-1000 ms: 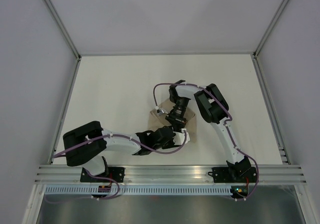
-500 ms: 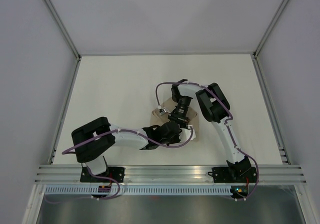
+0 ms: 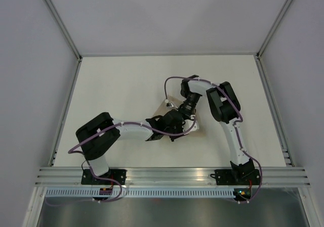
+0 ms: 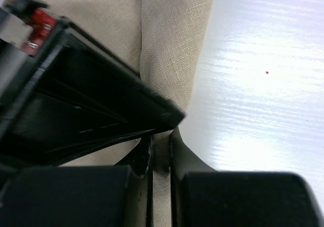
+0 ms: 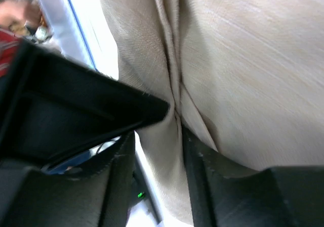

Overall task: Fold the napkin, place the utensils inside, and roll it up
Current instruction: Roll the napkin at the center of the board.

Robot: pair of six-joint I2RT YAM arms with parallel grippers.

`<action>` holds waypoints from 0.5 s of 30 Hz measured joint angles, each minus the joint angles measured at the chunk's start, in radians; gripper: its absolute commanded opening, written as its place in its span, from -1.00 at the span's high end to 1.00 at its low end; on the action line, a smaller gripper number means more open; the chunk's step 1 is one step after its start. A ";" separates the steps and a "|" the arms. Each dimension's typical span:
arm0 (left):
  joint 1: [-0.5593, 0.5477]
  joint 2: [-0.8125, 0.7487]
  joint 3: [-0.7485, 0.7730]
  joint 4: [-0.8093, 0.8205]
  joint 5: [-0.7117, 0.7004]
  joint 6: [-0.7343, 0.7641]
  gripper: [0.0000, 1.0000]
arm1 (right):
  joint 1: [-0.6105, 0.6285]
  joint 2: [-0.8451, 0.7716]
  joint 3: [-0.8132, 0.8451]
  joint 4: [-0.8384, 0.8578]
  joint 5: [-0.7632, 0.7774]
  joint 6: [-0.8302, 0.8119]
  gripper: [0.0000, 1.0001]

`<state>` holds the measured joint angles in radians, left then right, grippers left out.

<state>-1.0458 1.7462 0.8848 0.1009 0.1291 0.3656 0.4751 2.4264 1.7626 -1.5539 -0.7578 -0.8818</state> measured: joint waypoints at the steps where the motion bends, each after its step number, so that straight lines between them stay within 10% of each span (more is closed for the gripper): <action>1: 0.014 0.006 0.003 0.002 0.028 -0.010 0.95 | -0.013 -0.018 -0.005 0.023 -0.013 0.001 -0.03; 15: 0.169 0.082 0.066 -0.011 0.404 -0.111 0.95 | -0.354 -0.433 -0.195 0.382 -0.259 -0.092 -0.10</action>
<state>-0.8768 1.8286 0.9512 0.0895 0.5335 0.2546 0.1215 1.9930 1.5681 -1.1721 -1.0164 -0.9733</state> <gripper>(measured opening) 0.092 0.546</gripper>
